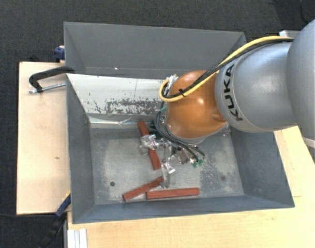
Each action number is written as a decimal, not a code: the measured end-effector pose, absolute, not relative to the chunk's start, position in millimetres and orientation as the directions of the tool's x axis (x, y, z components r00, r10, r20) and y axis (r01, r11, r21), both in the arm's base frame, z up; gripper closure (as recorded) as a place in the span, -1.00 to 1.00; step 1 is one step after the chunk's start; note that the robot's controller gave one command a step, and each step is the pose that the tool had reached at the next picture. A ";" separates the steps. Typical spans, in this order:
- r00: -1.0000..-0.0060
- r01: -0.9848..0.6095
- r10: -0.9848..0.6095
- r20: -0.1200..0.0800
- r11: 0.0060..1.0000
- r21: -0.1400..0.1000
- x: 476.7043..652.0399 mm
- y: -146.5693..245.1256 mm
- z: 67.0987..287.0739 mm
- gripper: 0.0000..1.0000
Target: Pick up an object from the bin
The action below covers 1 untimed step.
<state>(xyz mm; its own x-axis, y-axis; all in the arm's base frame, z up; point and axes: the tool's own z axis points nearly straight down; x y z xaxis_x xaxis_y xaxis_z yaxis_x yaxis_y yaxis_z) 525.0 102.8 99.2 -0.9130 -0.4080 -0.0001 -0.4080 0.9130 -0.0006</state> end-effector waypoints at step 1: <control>-0.791 -0.612 -0.612 -0.003 0.791 -0.002 495.1 142.6 72.2 1.00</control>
Offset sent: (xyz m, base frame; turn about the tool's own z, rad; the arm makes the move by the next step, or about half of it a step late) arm 0.0000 0.0000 0.0000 0.0000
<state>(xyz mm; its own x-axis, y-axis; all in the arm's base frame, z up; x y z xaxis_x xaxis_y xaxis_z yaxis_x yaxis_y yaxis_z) 495.1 142.6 72.2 -0.7910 -0.6119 -0.0027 -0.6119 0.7910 -0.0015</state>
